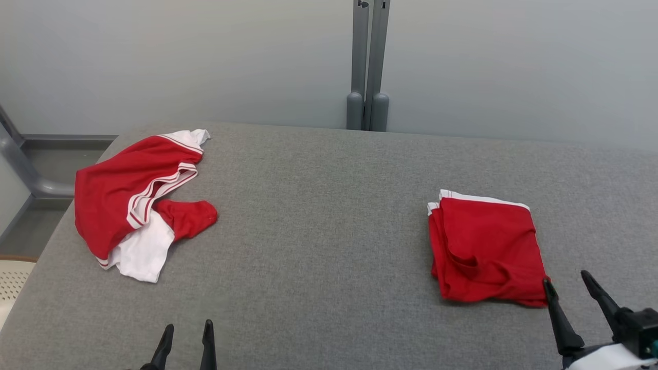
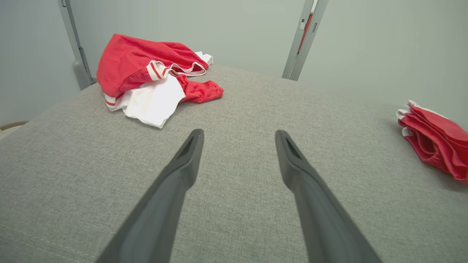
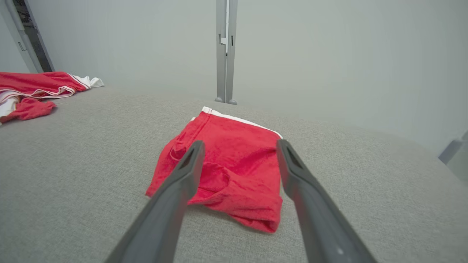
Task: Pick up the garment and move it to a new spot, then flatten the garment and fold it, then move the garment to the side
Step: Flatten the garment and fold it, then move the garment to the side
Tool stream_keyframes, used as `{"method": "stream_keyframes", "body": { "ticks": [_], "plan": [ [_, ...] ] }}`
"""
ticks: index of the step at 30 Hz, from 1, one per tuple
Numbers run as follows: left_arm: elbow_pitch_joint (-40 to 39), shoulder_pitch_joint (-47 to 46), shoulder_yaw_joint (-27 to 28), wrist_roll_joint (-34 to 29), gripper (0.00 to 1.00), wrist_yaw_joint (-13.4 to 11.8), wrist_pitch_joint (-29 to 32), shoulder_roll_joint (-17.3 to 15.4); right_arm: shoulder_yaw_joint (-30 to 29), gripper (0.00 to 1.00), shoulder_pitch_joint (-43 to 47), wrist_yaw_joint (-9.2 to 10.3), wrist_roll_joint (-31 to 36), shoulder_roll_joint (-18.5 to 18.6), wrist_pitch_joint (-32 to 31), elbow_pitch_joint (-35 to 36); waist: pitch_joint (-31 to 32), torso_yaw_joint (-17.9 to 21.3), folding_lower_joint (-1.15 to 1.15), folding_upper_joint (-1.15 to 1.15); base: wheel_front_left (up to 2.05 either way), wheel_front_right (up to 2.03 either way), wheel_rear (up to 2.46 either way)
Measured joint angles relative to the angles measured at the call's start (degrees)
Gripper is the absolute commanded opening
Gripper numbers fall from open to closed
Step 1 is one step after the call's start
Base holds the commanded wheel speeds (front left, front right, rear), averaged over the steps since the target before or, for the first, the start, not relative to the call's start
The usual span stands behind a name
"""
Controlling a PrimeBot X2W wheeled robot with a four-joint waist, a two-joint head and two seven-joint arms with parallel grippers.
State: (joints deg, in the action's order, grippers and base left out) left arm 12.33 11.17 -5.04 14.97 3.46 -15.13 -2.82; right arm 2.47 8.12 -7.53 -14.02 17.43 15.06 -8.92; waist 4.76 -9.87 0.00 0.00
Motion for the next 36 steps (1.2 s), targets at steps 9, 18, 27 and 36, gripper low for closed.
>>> {"method": "stream_keyframes", "body": {
  "ticks": [9,18,27,36],
  "plan": [
    [-0.20,0.43,0.67,-0.14,1.00,0.58,0.00,-0.01,-6.11,1.00,4.41,0.00,3.13,-4.78,0.00,-1.34,-0.60,0.65,0.00,0.00,0.00,0.00,0.00],
    [-0.20,0.76,-0.18,0.20,1.00,0.49,0.00,-0.01,-7.01,1.00,4.24,0.00,2.93,-5.42,-0.01,-1.34,-0.83,0.95,0.00,0.00,0.00,0.00,0.00],
    [-0.77,-0.36,-0.94,0.27,1.00,0.67,0.00,-0.01,-7.59,1.00,-6.28,0.00,-3.90,-3.63,-0.45,-10.89,-3.48,0.70,0.00,0.00,0.00,0.00,0.00],
    [0.04,-5.42,-3.50,0.97,1.00,1.58,0.00,-0.04,-3.36,1.00,-25.73,0.00,-11.28,-0.29,-18.62,-26.35,-9.99,-0.42,0.00,0.00,0.00,0.00,0.00]
  ]
}}
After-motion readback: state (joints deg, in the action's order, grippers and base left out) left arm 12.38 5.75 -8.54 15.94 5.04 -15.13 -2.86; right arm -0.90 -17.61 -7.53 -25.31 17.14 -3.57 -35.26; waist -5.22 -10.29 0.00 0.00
